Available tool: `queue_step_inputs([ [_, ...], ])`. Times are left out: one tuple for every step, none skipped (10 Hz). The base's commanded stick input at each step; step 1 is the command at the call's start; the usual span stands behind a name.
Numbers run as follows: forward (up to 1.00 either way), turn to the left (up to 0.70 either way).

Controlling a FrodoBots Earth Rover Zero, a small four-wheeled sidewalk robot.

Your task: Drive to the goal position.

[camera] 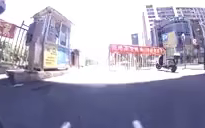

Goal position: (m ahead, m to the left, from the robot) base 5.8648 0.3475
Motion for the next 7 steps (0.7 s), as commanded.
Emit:
queue_step_inputs([
  [0.45, 0.0],
  [0.45, 0.0],
  [0.45, 0.0],
  [0.45, 0.0],
  [0.45, 0.0],
  [0.45, 0.0],
  [0.45, 0.0],
])
